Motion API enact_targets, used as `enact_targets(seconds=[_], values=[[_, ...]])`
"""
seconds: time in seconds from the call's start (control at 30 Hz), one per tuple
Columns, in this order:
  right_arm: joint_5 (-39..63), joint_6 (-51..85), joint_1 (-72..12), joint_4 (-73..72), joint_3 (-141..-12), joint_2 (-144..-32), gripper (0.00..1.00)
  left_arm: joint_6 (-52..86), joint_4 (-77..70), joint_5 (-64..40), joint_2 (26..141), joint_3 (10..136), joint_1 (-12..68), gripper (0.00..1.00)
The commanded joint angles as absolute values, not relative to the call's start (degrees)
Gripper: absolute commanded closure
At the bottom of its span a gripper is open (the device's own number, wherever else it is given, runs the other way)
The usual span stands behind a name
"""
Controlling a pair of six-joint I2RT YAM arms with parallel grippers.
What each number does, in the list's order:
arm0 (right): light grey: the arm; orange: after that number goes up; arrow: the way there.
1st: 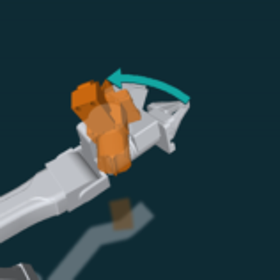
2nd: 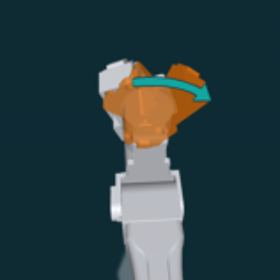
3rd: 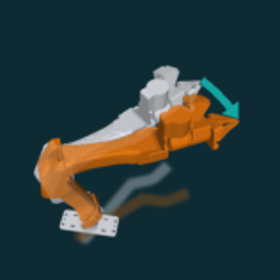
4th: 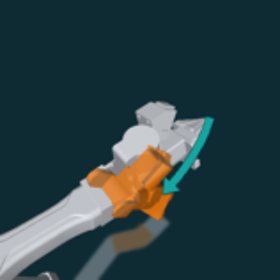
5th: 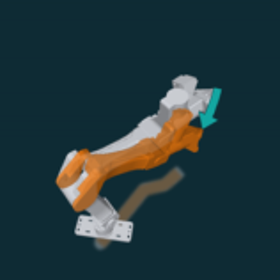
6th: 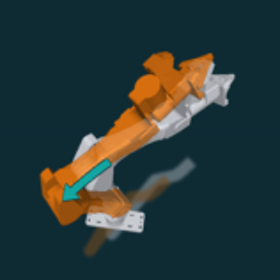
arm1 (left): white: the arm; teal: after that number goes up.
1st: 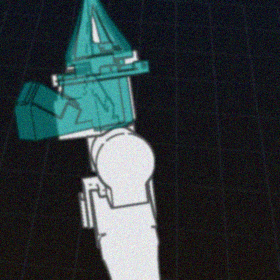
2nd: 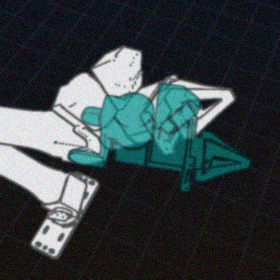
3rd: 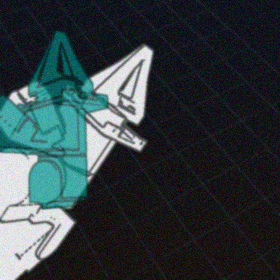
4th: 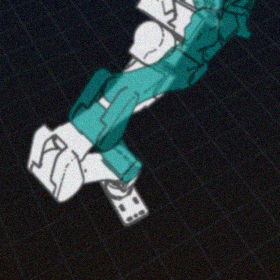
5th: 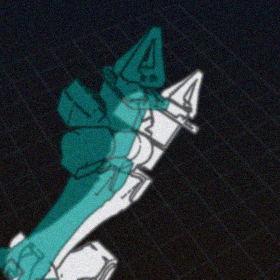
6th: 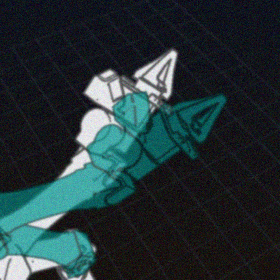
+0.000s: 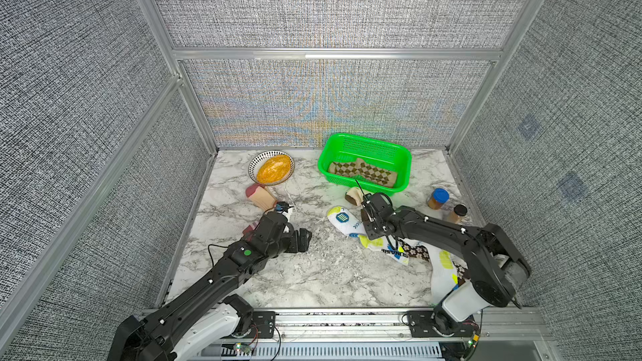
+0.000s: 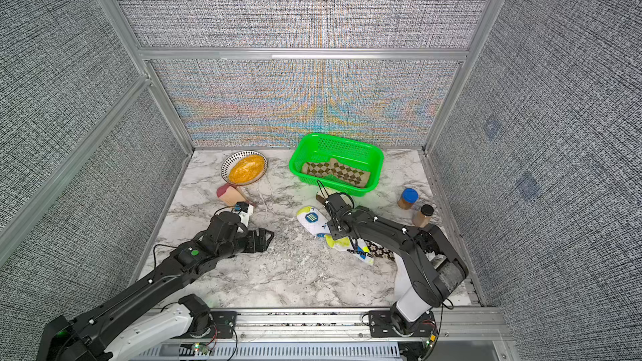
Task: Place the socks together as a pair
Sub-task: Pick up the sock at the center of the board.
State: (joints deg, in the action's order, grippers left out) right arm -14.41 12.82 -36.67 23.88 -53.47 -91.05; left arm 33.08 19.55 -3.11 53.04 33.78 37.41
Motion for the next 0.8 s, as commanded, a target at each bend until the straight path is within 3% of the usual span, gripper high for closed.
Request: enact_targets(seconds=[0.0, 0.47, 0.73, 0.77], values=[[-13.0, 12.6, -36.7, 23.7, -53.2, -90.5, 0.58, 33.1, 19.4, -2.7, 53.0, 33.8, 37.4, 0.10], [-16.3, 13.0, -36.2, 24.4, -53.7, -92.1, 0.73, 33.2, 19.8, -2.1, 52.3, 33.6, 37.4, 0.10], [-17.1, 11.7, -36.1, 25.9, -55.7, -91.3, 1.00, 33.3, 20.6, -1.1, 51.5, 33.6, 37.4, 0.10], [-17.1, 11.5, -36.2, 26.1, -55.9, -90.6, 1.00, 33.4, 20.7, -1.0, 51.4, 33.6, 37.4, 0.10]])
